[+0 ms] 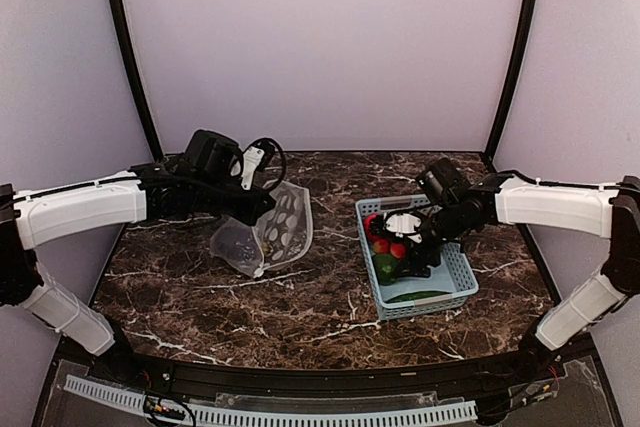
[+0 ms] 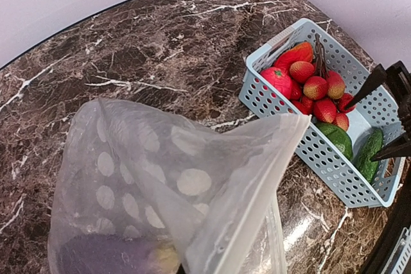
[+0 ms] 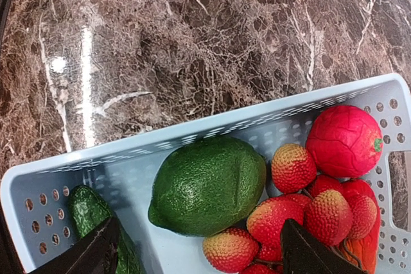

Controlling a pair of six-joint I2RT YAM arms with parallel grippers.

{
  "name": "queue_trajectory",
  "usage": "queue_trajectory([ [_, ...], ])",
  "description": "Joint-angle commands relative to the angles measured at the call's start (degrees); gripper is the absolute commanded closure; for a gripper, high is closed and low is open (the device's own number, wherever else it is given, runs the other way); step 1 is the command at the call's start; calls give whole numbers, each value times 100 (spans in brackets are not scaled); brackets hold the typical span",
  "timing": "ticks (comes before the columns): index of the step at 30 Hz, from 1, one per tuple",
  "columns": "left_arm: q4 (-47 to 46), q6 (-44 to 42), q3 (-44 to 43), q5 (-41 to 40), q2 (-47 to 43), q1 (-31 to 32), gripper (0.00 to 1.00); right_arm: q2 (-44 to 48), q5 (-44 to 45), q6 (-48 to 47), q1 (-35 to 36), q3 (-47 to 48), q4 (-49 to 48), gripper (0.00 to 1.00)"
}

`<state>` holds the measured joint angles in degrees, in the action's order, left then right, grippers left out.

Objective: Place the food in the zip-top bag and seal the zipper
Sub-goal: Pick up the fake fruit from the bin.

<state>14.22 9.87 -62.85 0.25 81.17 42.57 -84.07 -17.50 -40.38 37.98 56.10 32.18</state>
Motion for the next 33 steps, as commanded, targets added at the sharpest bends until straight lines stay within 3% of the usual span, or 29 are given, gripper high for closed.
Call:
queue_trajectory([
  [1,-23,-197,-245,509,268,-101,99,-253,209,-186,-19,-35,-331,16],
  [7,76,-433,-432,633,661,-186,99,-582,210,-229,-10,28,-412,17],
  [24,-545,-236,124,915,317,-431,99,-1124,241,-115,60,17,-459,20],
  [33,-521,-161,121,978,365,-451,99,-1002,265,-32,56,75,-355,38],
])
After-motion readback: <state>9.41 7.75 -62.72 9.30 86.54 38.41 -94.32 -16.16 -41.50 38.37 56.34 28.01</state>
